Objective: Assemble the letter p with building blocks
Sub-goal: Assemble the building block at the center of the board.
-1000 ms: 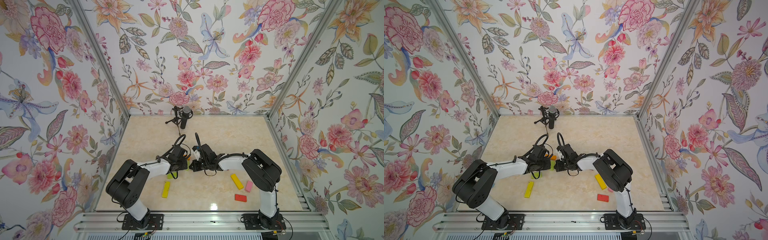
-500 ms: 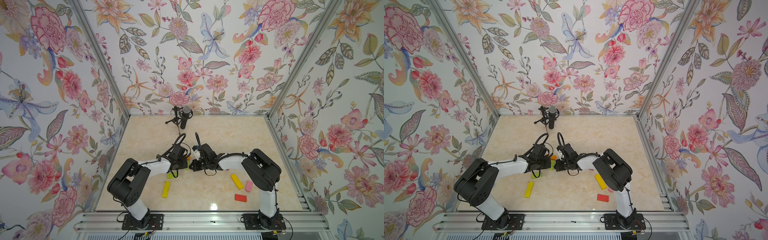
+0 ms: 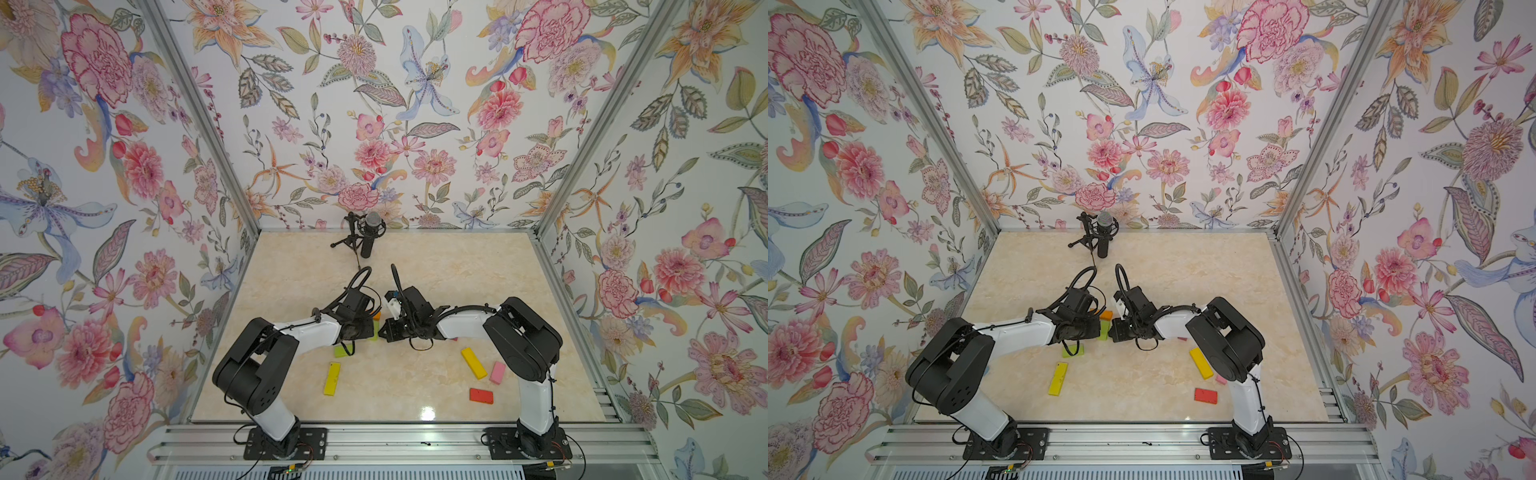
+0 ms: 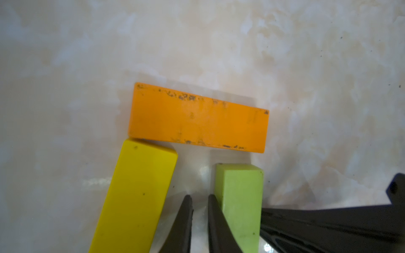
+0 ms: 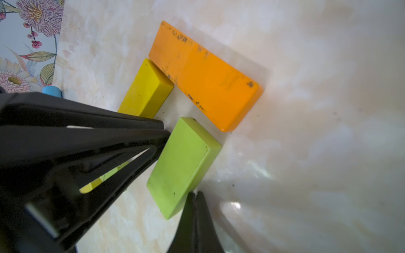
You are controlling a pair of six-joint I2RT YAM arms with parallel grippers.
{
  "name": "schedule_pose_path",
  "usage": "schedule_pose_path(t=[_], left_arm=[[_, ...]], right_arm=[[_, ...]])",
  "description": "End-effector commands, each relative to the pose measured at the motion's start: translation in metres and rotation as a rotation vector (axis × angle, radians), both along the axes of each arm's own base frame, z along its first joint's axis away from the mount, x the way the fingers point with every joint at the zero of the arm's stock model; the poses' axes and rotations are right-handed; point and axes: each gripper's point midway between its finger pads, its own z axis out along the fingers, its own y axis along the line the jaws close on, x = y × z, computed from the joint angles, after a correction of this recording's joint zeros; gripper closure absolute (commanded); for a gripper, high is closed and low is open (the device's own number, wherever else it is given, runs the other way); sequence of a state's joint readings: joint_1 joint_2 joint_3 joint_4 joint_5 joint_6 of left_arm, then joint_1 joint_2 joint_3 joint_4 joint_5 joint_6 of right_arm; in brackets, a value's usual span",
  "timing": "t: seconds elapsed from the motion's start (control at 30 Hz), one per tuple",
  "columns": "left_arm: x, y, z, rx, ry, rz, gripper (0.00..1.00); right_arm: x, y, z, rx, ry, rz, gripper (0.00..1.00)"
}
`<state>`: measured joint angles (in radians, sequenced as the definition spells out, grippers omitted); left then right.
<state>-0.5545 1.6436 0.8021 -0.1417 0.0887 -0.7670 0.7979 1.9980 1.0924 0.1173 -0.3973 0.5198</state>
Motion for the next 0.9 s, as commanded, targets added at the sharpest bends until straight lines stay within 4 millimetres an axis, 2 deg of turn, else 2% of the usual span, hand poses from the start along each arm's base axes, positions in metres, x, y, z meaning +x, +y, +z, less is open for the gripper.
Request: schedule_pose_path(t=[0.0, 0.1, 0.13, 0.3, 0.57, 0.7, 0.87], left_arm=[[-0.001, 0.017, 0.009, 0.061, -0.002, 0.031, 0.82], [0.000, 0.025, 0.017, 0.089, -0.027, 0.056, 0.81], [0.004, 0.027, 0.033, 0.077, -0.070, 0.069, 0.81], [0.002, 0.031, 0.054, 0.080, -0.104, 0.065, 0.83], [-0.020, 0.031, 0.056, -0.004, -0.102, 0.047, 0.87], [-0.036, 0.019, 0.052, -0.100, -0.074, 0.003, 0.88], [-0.050, 0.015, 0.043, -0.123, -0.055, -0.006, 0.90]], right_arm=[[-0.008, -0.013, -0.023, -0.076, 0.040, -0.004, 0.97], [-0.010, -0.014, -0.023, -0.080, 0.042, -0.004, 0.97], [-0.011, -0.014, -0.023, -0.079, 0.044, -0.003, 0.97], [-0.016, -0.012, -0.023, -0.079, 0.046, 0.006, 0.97], [-0.021, -0.012, -0.024, -0.089, 0.044, 0.005, 0.97], [-0.021, -0.012, -0.025, -0.093, 0.046, 0.002, 0.97], [-0.019, -0.015, -0.028, -0.100, 0.045, -0.006, 0.97]])
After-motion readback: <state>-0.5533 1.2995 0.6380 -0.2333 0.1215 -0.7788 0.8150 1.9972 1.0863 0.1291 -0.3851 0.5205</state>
